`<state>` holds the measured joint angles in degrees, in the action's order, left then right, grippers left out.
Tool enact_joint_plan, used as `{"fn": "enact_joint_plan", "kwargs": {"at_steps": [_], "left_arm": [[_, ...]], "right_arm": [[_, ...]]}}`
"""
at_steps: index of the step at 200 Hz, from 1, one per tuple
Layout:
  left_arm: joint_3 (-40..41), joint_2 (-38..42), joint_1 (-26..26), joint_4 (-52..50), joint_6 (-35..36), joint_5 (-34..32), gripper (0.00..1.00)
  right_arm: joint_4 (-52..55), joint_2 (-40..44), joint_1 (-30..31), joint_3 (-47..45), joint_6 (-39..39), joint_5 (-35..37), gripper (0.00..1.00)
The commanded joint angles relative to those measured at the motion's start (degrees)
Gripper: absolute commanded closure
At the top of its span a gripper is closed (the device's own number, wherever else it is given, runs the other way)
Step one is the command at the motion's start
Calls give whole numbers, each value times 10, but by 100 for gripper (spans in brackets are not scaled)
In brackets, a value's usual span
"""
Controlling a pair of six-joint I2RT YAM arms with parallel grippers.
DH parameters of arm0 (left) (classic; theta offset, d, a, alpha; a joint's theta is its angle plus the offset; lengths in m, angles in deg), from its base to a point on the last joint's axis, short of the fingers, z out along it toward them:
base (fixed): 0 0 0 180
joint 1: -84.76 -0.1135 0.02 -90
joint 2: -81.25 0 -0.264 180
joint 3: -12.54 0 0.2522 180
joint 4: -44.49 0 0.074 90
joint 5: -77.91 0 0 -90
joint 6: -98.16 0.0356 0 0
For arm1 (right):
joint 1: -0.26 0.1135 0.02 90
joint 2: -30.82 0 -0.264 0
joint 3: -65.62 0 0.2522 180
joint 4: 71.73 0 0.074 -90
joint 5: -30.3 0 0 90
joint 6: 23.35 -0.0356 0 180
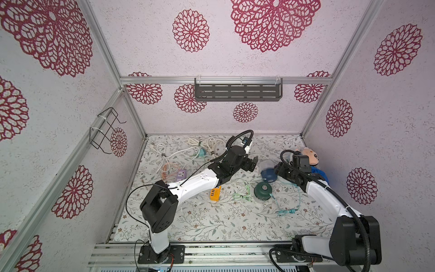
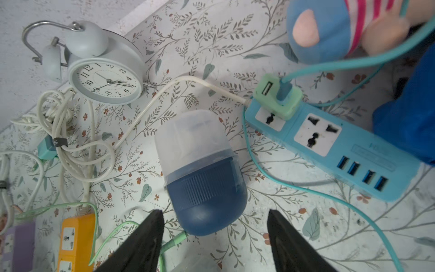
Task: Charge the cordless meat grinders
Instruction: Pick up the cordless meat grinder at the center of the board.
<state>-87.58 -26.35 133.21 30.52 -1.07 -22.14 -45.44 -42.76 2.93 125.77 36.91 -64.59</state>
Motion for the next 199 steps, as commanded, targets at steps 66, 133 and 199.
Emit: {"fn": "enact_joint_plan", "kwargs": {"at_steps": [66,133,199], "left_arm": [[-332,-303,-9,-66,-55,127,3],[-339,-332,-6,-12,-106,99,3],[-6,-122,-6,103,-143,53,3]], "right_arm": [[-80,16,-36,-138,-51,-67,82],[-147,-93,-34,-95,-64,-104,82],[-158,-189,-22,-5,-60,-111,78]]}}
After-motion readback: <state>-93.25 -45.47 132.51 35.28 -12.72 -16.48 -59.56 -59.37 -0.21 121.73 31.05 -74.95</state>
